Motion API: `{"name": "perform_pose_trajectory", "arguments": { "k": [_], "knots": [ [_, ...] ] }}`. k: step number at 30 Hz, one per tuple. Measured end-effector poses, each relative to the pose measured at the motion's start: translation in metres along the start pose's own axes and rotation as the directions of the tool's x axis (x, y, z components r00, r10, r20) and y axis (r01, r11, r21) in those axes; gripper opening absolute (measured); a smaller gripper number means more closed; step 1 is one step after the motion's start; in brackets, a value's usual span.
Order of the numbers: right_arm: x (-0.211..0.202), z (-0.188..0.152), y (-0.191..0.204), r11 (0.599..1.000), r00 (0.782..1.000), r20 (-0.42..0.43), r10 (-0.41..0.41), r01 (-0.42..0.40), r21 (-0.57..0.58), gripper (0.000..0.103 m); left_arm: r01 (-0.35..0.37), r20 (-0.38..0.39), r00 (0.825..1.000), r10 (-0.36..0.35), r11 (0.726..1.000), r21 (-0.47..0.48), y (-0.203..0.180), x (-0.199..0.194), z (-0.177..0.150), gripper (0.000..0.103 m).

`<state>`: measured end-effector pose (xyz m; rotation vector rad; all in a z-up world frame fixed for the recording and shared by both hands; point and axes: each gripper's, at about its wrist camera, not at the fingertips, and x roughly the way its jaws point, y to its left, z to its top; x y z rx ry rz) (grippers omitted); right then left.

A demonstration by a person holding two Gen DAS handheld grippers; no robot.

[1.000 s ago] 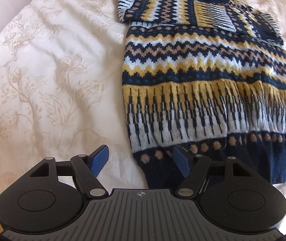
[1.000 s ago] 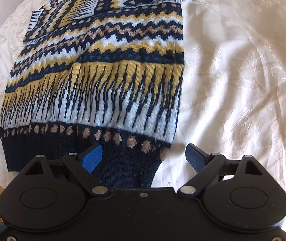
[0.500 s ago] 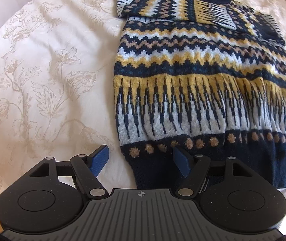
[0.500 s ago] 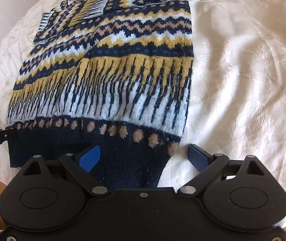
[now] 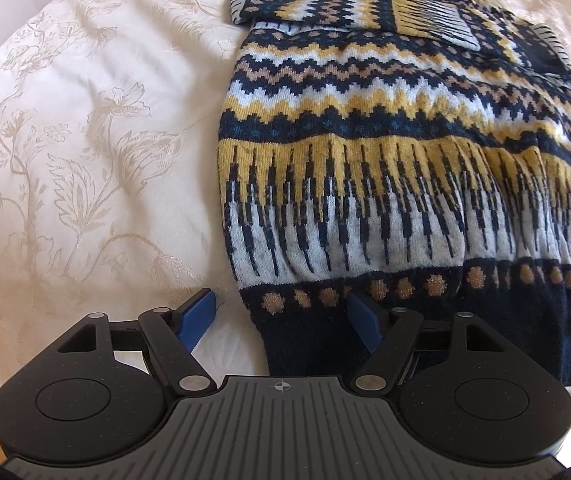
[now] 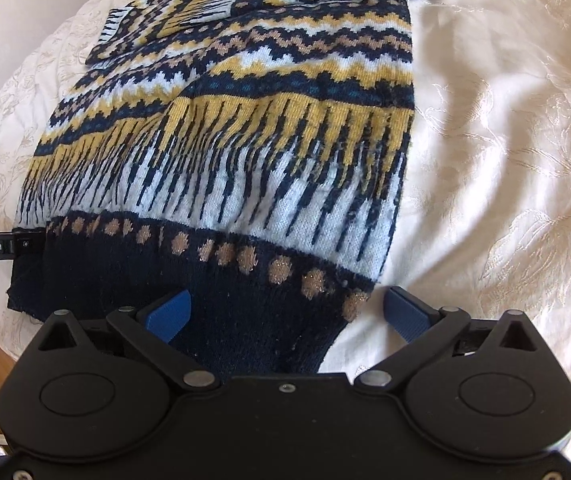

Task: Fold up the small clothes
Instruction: 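Move both open grippers to the navy ribbed hem of the sweater, then close the left gripper on the hem while the right gripper closes beside it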

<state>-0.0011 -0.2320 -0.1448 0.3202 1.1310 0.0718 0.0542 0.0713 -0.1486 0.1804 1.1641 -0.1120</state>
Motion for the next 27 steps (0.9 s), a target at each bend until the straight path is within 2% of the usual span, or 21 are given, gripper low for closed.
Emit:
{"name": "perform_pose_trajectory", "arguments": {
  "k": [7, 13, 17, 18, 20, 22, 23, 25, 27],
  "knots": [
    [0.001, -0.001, 0.0, 1.0, 1.0, 0.004, -0.005, 0.005, 0.003, 0.103, 0.044, 0.045, 0.998, -0.045, 0.999, 0.011, 0.006, -0.008, -0.01, 0.071],
    [-0.001, -0.001, -0.005, 1.0, 1.0, 0.005, 0.02, -0.02, 0.012, 0.103, 0.075, 0.061, 0.995, -0.074, 0.997, -0.021, 0.012, -0.01, -0.013, 0.07],
    [-0.006, -0.002, -0.006, 0.999, 1.0, 0.01, 0.03, -0.03, 0.034, 0.102, 0.085, 0.057, 0.995, -0.084, 0.996, -0.019, 0.008, -0.011, -0.012, 0.056],
    [-0.008, -0.001, -0.007, 0.998, 0.999, 0.019, 0.034, -0.035, 0.053, 0.097, 0.088, 0.055, 0.995, -0.087, 0.996, -0.014, 0.006, -0.011, -0.011, 0.051],
    [-0.012, 0.0, -0.011, 0.995, 0.999, 0.033, 0.033, -0.036, 0.091, 0.073, 0.091, 0.052, 0.994, -0.091, 0.996, -0.001, 0.003, -0.013, -0.011, 0.045],
    [-0.016, 0.003, -0.016, 0.991, 0.998, 0.034, 0.059, -0.062, 0.119, 0.057, 0.093, 0.052, 0.994, -0.093, 0.996, -0.004, 0.002, -0.013, -0.01, 0.04],
    [-0.017, 0.004, -0.018, 0.988, 0.997, 0.031, 0.074, -0.078, 0.132, 0.049, 0.103, 0.049, 0.994, -0.103, 0.995, -0.012, 0.002, -0.013, -0.009, 0.034],
    [-0.02, 0.006, -0.022, 0.984, 0.995, 0.025, 0.096, -0.098, 0.147, 0.038, 0.119, 0.044, 0.992, -0.118, 0.992, -0.031, 0.004, -0.013, -0.007, 0.024],
    [-0.022, 0.008, -0.022, 0.982, 0.994, 0.015, 0.111, -0.112, 0.151, 0.031, 0.143, 0.036, 0.989, -0.141, 0.988, -0.06, 0.008, -0.012, -0.004, 0.016]
  ]
}}
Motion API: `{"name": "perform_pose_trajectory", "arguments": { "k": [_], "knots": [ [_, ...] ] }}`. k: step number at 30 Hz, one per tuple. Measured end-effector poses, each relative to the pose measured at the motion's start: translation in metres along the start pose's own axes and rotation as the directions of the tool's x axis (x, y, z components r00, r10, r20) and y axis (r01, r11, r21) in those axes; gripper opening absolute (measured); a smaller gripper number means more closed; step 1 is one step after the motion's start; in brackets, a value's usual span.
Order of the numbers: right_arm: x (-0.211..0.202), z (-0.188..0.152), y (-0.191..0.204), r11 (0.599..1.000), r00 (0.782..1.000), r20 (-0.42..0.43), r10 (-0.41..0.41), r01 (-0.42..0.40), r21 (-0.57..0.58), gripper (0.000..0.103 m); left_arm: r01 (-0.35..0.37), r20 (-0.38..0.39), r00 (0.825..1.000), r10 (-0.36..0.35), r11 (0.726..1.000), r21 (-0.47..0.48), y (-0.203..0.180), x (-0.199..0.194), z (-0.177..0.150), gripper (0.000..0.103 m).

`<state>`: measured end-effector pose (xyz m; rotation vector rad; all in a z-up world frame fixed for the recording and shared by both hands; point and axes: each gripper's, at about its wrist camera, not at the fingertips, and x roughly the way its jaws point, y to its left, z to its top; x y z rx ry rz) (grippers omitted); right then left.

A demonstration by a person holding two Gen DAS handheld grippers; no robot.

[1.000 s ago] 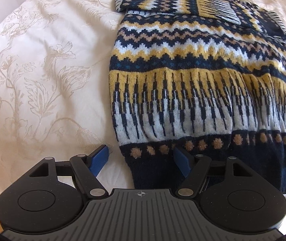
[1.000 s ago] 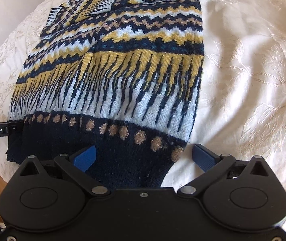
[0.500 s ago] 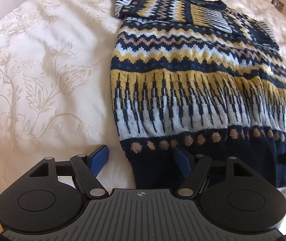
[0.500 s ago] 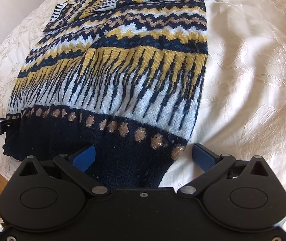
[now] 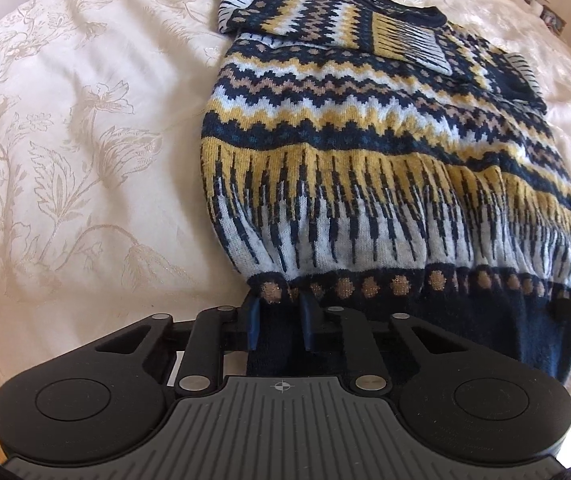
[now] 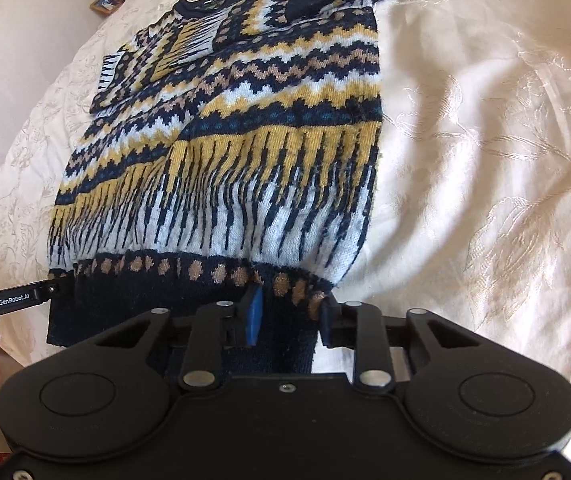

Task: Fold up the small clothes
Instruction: 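Close the left gripper on the hem while the right gripper closes beside it, then lift the hem with both grippers and fold it up toward the collar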

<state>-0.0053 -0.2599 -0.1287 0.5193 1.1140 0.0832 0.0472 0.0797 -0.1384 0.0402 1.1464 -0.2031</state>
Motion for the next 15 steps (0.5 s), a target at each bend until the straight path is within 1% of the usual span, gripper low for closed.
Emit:
{"name": "perform_pose_trajectory", "arguments": {
  "k": [1, 2, 5, 8, 12, 15],
  "knots": [
    [-0.001, 0.001, 0.0, 1.0, 1.0, -0.006, 0.004, -0.004, -0.002, 0.026, 0.013, -0.001, 1.0, -0.013, 1.0, -0.016, 0.002, -0.001, 0.001, 0.014],
    [-0.001, 0.002, 0.002, 1.0, 1.0, -0.012, 0.005, -0.005, -0.005, 0.025, 0.023, -0.003, 1.0, -0.023, 0.999, -0.035, 0.005, -0.001, 0.002, 0.013],
    [-0.004, 0.006, 0.004, 1.0, 1.0, -0.024, 0.007, -0.007, -0.017, 0.017, 0.033, -0.008, 0.999, -0.033, 0.997, -0.07, 0.009, -0.004, 0.005, 0.011],
    [-0.008, 0.011, 0.008, 1.0, 1.0, -0.023, 0.017, -0.017, -0.014, 0.015, 0.03, -0.008, 0.999, -0.031, 0.997, -0.072, 0.01, -0.01, 0.011, 0.01],
    [-0.018, 0.02, 0.016, 0.998, 0.999, -0.009, 0.046, -0.046, -0.032, 0.014, 0.063, 0.015, 0.998, -0.062, 0.994, -0.093, 0.013, -0.023, 0.022, 0.01],
    [-0.027, 0.031, 0.025, 0.997, 0.998, 0.01, 0.065, -0.065, -0.048, 0.013, 0.092, 0.049, 0.995, -0.087, 0.99, -0.111, 0.014, -0.036, 0.035, 0.01]
  ]
}}
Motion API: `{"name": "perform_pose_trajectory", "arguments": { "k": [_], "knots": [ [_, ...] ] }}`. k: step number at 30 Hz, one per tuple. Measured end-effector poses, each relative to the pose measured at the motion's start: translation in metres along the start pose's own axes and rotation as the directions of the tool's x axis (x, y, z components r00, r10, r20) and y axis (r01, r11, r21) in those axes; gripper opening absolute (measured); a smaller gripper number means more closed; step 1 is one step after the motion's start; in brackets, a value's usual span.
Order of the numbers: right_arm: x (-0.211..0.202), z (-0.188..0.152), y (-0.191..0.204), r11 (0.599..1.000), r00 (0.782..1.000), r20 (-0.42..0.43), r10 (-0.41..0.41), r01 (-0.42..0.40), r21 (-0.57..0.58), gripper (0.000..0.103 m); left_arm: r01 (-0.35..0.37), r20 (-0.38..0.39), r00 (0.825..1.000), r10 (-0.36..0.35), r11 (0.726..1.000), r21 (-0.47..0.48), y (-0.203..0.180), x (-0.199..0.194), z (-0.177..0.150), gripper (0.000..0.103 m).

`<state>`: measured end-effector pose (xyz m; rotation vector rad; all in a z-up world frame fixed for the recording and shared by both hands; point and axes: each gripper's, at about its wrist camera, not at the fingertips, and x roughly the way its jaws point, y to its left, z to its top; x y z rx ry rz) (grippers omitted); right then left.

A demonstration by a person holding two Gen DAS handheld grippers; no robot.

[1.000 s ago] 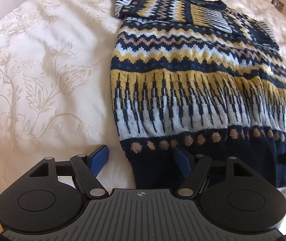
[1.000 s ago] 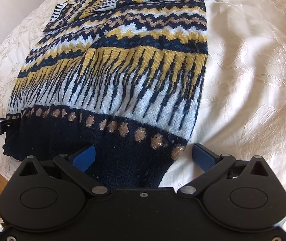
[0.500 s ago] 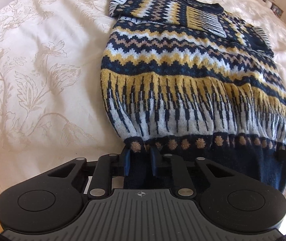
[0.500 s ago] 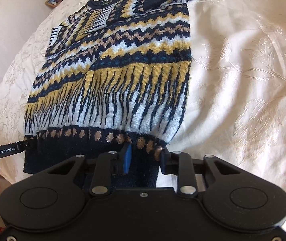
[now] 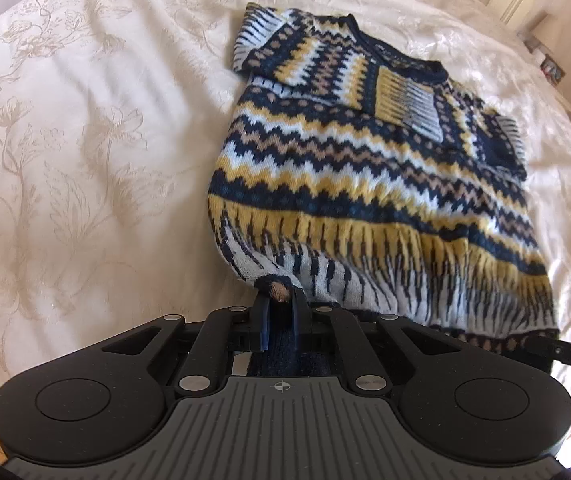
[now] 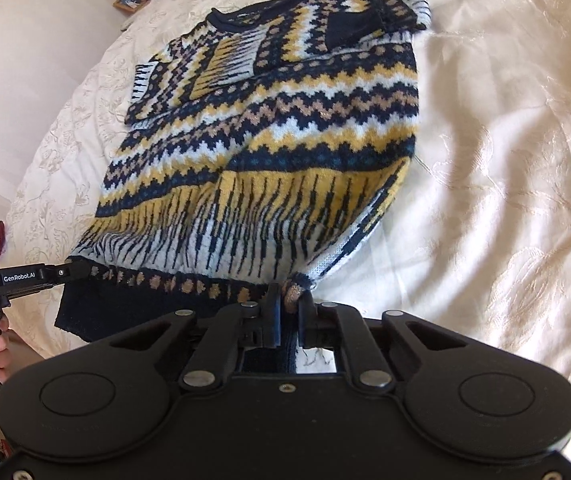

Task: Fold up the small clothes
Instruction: 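Lift the hem with both grippers and fold it up toward the collar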

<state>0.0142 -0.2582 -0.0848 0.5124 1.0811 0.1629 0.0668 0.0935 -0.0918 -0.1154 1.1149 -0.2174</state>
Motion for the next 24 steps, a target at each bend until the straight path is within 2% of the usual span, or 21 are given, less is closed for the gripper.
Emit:
{"name": "perform_pose_trajectory", "arguments": {
  "k": [7, 12, 19, 24],
  "knots": [
    [-0.02, 0.045, 0.014, 0.999, 0.992, 0.117, 0.038, -0.036, -0.014, 0.012, 0.048, 0.116, 0.992, -0.045, 0.999, -0.025, -0.008, -0.024, 0.051, 0.01],
    [-0.025, 0.093, 0.016, 0.999, 0.972, 0.23, 0.046, -0.048, 0.004, 0.012, 0.071, 0.196, 0.978, -0.065, 0.997, -0.025, -0.014, -0.025, 0.103, 0.009],
    [-0.005, 0.163, 0.001, 0.995, 0.944, 0.329, -0.004, -0.03, 0.097, 0.012, 0.088, 0.266, 0.961, -0.081, 0.996, -0.015, -0.022, 0.002, 0.175, 0.009],
    [0.027, 0.207, -0.015, 0.987, 0.943, 0.328, -0.062, 0.008, 0.163, 0.012, 0.086, 0.249, 0.965, -0.084, 0.996, 0.0, -0.025, 0.036, 0.211, 0.009]
  ]
}}
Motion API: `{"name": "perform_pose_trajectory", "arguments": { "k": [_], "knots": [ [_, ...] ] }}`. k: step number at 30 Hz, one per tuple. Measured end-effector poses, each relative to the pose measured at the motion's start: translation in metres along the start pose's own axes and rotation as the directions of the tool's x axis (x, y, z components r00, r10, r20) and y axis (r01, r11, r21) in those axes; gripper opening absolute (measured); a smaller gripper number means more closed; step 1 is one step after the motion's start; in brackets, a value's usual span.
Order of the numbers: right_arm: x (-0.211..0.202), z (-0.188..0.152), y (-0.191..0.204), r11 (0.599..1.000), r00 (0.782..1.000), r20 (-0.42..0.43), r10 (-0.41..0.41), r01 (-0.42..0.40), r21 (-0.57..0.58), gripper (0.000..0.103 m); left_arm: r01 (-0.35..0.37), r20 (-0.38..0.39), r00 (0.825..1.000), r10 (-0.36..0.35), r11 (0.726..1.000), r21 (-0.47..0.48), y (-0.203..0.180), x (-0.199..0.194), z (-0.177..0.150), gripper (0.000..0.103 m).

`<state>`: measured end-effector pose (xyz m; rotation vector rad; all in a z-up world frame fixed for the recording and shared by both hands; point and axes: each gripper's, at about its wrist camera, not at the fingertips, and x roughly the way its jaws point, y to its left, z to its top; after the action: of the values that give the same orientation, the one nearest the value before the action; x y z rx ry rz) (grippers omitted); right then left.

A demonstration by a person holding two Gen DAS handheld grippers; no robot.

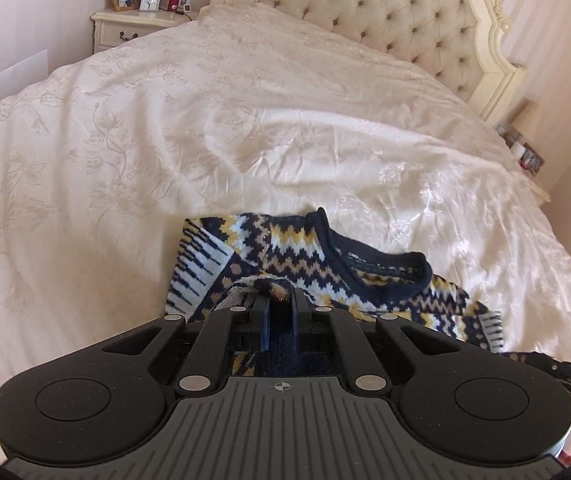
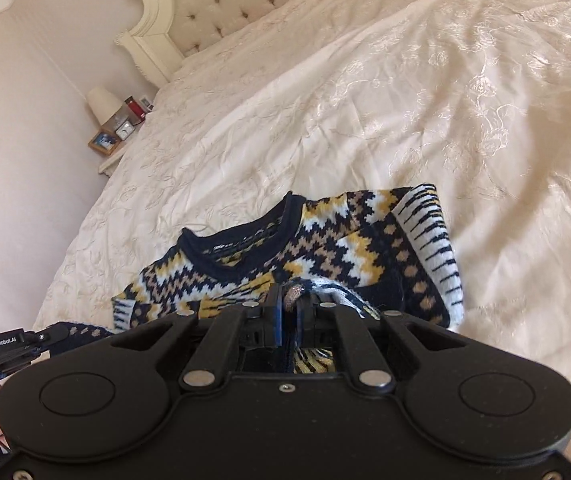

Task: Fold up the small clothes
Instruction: 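Lift the hem with both grippers and fold it up toward the collar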

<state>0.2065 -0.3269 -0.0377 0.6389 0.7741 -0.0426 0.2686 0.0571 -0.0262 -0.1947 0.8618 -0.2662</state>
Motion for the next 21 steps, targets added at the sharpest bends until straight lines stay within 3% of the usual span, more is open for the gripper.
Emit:
{"name": "perform_pose_trajectory", "arguments": {
  "k": [10, 13, 15, 16, 18, 19, 20, 21],
  "knots": [
    [0.085, 0.028, -0.017, 0.99, 0.988, -0.094, -0.122, 0.128, 0.055, 0.013, -0.058, -0.138, 0.989, 0.06, 0.998, 0.017, 0.013, 0.092, 0.021, 0.01],
    [0.101, 0.032, -0.022, 0.984, 0.98, -0.13, -0.149, 0.159, 0.075, 0.016, -0.075, -0.173, 0.982, 0.07, 0.997, -0.022, 0.023, 0.11, 0.025, 0.016],
    [0.109, 0.034, -0.024, 0.98, 0.976, -0.145, -0.164, 0.177, 0.085, 0.021, -0.085, -0.174, 0.982, 0.077, 0.995, -0.042, 0.028, 0.115, 0.028, 0.026],
    [0.11, 0.035, -0.025, 0.979, 0.975, -0.147, -0.165, 0.18, 0.094, 0.027, -0.093, -0.176, 0.981, 0.084, 0.995, -0.041, 0.028, 0.118, 0.031, 0.027],
    [0.11, 0.036, -0.026, 0.977, 0.977, -0.133, -0.165, 0.18, 0.11, 0.049, -0.107, -0.158, 0.982, 0.103, 0.994, -0.021, 0.028, 0.118, 0.037, 0.032],
    [0.108, 0.037, -0.027, 0.975, 0.979, -0.108, -0.172, 0.184, 0.123, 0.068, -0.119, -0.138, 0.983, 0.118, 0.993, -0.003, 0.027, 0.118, 0.04, 0.035],
    [0.104, 0.038, -0.027, 0.974, 0.982, -0.08, -0.171, 0.181, 0.136, 0.078, -0.125, -0.119, 0.985, 0.126, 0.992, 0.016, 0.027, 0.117, 0.043, 0.039],
    [0.101, 0.04, -0.028, 0.972, 0.983, -0.059, -0.176, 0.183, 0.146, 0.077, -0.128, -0.109, 0.985, 0.131, 0.991, 0.034, 0.027, 0.117, 0.047, 0.041]
  ]
}}
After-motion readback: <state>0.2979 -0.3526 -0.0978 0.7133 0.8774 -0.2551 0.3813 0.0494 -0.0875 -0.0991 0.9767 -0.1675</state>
